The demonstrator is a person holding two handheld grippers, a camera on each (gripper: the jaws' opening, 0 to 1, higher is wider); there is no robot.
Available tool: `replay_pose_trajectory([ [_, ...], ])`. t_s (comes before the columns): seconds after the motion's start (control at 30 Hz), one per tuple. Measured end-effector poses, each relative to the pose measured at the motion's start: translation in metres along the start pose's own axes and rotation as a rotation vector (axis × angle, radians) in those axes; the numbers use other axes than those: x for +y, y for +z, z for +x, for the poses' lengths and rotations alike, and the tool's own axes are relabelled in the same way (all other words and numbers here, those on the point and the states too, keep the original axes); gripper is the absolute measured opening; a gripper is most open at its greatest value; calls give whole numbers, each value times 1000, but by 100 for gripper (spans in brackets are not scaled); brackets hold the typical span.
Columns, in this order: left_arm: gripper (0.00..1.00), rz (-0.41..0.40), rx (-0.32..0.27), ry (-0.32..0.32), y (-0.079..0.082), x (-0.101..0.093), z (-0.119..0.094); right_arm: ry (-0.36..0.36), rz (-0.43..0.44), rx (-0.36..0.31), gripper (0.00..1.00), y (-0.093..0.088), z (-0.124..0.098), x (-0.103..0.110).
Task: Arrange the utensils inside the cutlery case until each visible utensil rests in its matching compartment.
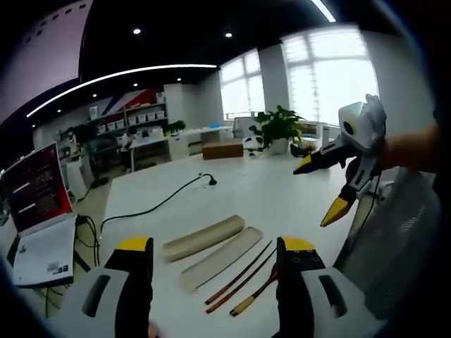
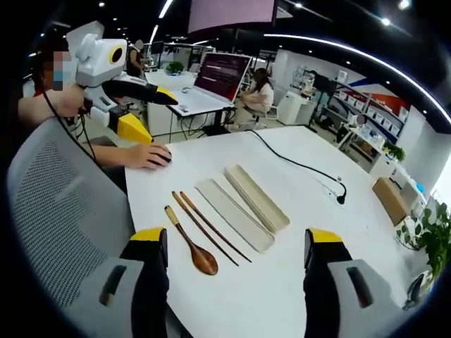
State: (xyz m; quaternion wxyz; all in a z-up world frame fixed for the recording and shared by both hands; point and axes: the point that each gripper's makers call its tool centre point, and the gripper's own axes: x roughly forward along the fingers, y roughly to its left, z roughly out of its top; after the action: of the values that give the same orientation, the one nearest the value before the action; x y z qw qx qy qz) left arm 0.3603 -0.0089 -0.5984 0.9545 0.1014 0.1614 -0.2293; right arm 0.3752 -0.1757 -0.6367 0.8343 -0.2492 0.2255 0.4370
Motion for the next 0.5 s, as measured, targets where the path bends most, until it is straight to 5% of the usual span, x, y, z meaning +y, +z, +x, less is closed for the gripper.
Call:
replay_pose_trajectory([
  [0.5, 72, 3, 2, -2, 0, -1, 0, 14, -39, 22, 79, 0, 8, 4],
])
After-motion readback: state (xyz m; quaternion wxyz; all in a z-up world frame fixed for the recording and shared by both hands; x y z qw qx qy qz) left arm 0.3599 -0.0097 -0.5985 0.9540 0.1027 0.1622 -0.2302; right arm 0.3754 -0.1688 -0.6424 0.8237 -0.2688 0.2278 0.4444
